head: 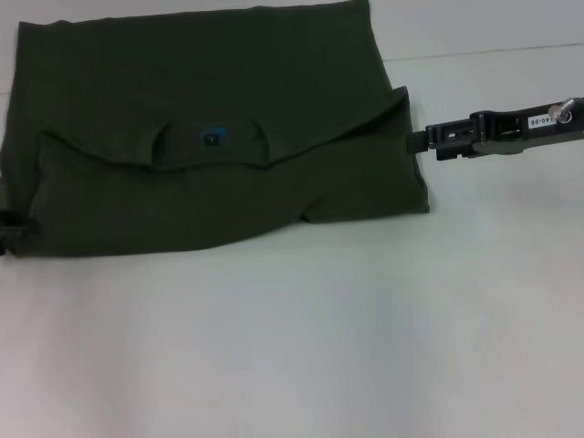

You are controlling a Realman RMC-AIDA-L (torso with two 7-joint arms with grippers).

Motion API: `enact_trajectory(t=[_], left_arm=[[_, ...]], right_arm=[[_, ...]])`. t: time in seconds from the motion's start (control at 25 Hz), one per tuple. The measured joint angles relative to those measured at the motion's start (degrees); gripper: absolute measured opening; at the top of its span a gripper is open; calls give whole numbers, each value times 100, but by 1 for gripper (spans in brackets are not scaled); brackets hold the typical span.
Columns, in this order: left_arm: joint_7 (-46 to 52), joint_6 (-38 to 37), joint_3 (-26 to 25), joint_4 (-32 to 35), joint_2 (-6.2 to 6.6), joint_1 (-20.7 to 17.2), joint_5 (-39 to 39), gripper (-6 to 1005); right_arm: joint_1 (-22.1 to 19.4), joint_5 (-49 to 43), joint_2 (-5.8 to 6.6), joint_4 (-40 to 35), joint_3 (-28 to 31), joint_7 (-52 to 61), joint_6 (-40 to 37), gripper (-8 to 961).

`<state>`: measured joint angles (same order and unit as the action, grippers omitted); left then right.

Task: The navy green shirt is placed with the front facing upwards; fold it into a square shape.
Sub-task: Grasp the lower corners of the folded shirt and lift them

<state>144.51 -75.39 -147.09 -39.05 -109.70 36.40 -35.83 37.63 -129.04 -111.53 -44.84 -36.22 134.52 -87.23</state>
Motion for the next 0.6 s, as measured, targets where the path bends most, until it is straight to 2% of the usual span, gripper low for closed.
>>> enact_trajectory(t=[0.32, 0.6], left_arm=[[-20, 330, 121, 197, -139, 85, 27, 691], [20, 482, 273, 285, -159, 195, 46, 690]], right_arm=[[-59, 0, 0, 15, 2, -10, -2, 841], [-71, 2, 5, 19, 36, -21, 12, 840]])
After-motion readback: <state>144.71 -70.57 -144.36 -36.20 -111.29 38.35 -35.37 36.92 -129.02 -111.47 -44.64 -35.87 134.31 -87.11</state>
